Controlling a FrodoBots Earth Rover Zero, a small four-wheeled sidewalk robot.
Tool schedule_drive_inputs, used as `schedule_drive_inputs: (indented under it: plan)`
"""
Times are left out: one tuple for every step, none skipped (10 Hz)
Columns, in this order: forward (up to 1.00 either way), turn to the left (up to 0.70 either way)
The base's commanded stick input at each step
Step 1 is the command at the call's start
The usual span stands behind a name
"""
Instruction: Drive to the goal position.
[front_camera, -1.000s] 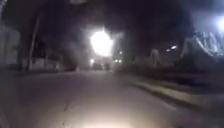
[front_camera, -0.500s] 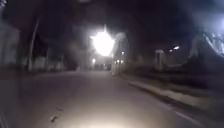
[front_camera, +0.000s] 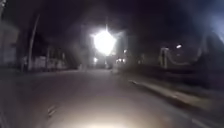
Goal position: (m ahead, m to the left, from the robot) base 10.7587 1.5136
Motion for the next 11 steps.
schedule_drive_inputs:
  plan:
    - [0.70, 0.00]
    - [0.70, 0.00]
    - [0.70, 0.00]
    - [0.70, 0.00]
    - [0.70, 0.00]
    - [0.70, 0.00]
    - [0.70, 0.00]
    - [0.70, 0.00]
    - [0.70, 0.00]
    - [0.70, 0.00]
    - [0.70, 0.00]
